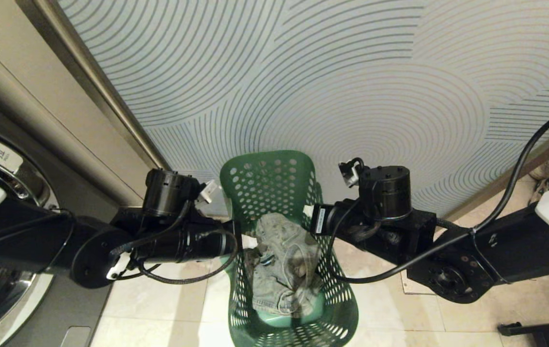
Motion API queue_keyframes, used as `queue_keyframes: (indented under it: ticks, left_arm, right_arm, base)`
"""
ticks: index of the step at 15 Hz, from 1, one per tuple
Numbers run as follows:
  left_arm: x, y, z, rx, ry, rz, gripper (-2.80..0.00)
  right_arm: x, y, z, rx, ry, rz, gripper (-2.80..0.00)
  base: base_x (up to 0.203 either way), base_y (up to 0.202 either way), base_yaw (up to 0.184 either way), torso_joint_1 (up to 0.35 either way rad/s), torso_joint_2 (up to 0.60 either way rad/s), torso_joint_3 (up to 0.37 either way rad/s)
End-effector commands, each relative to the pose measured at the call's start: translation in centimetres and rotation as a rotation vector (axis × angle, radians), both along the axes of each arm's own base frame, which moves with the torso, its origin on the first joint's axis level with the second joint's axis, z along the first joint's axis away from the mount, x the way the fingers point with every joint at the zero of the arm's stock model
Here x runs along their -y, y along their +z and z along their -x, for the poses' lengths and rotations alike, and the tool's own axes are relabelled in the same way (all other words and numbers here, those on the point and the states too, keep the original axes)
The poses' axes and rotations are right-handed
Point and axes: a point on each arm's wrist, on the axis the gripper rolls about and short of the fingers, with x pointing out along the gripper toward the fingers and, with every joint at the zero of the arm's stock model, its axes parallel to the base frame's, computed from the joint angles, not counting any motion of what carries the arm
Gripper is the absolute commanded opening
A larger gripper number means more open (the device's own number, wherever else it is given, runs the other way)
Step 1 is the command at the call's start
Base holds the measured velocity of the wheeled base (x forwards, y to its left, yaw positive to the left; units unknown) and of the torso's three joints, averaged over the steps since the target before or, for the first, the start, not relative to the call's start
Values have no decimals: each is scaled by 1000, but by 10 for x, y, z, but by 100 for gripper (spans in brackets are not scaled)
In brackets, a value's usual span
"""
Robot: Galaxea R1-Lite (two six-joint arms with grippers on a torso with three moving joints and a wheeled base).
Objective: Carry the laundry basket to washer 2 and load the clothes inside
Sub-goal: Pick up the clothes basket and put it beside the washing machine
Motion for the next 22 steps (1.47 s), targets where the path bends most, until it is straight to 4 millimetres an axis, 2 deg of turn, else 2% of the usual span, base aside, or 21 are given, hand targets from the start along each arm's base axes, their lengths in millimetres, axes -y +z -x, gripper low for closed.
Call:
queue_keyframes:
  ticks: [1, 22]
  left_arm:
    - [0, 0, 1, -1, -2, 4, -280]
    - [-3, 2, 16, -7, -17, 3, -280]
  right_arm:
    - [-1, 0, 0, 3, 0, -3, -280]
    - [-5, 1, 5, 5, 16, 0, -280]
  base:
    - [0, 0, 0, -1, 3, 198]
    - [0, 0, 0, 3, 2, 204]
